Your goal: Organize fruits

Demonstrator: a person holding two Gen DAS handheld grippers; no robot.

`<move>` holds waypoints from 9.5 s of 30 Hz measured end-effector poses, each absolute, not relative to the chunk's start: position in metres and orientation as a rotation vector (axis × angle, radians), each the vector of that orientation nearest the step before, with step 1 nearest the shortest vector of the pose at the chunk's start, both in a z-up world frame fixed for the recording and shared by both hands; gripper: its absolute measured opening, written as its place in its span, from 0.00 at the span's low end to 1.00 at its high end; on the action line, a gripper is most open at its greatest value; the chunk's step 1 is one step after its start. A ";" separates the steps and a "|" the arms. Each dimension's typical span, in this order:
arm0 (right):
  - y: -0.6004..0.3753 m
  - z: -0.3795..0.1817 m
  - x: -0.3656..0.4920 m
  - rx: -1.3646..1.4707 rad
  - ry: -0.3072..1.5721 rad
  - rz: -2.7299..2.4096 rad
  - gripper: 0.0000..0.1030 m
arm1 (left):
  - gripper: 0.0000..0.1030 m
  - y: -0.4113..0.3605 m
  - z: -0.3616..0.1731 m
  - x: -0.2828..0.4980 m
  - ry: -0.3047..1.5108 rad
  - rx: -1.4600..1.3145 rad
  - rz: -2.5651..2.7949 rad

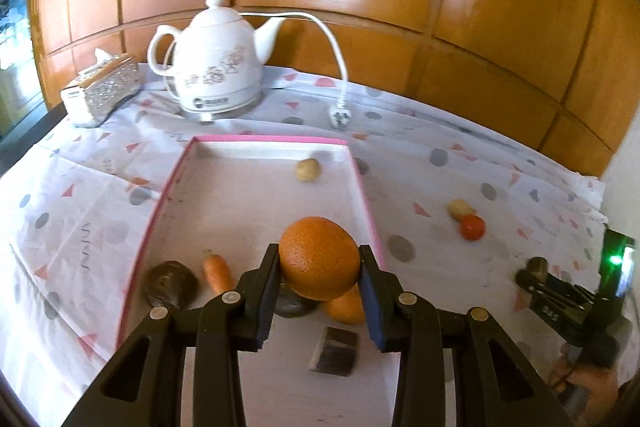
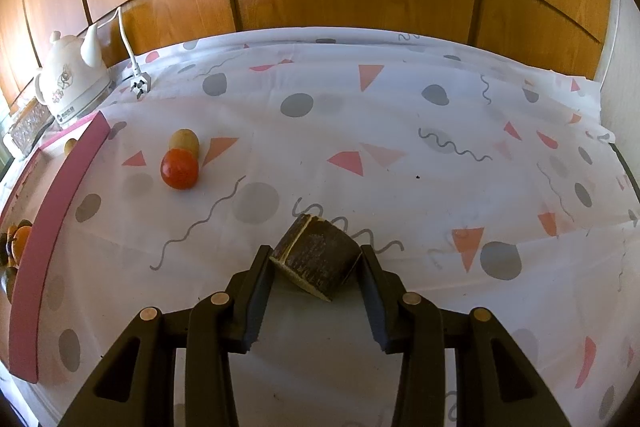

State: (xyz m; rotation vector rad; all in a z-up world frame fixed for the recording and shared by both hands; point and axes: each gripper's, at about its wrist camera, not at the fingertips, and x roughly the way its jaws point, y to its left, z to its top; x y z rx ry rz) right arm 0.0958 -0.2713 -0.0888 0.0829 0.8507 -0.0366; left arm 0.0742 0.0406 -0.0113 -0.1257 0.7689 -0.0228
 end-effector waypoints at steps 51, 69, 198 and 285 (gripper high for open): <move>-0.050 -0.035 0.058 -0.056 0.834 0.672 0.42 | 0.51 0.106 -0.001 0.061 0.721 -0.208 0.157; -0.070 -0.032 0.064 0.069 0.829 0.616 0.47 | 0.52 0.105 -0.006 0.047 0.742 -0.232 0.138; -0.255 -0.082 0.091 0.085 0.863 0.014 0.28 | 0.27 -0.077 -0.022 0.079 0.806 -0.025 -0.253; -0.080 -0.018 0.032 -0.077 0.696 0.346 0.39 | 1.00 0.088 0.015 -0.012 0.625 -0.134 0.227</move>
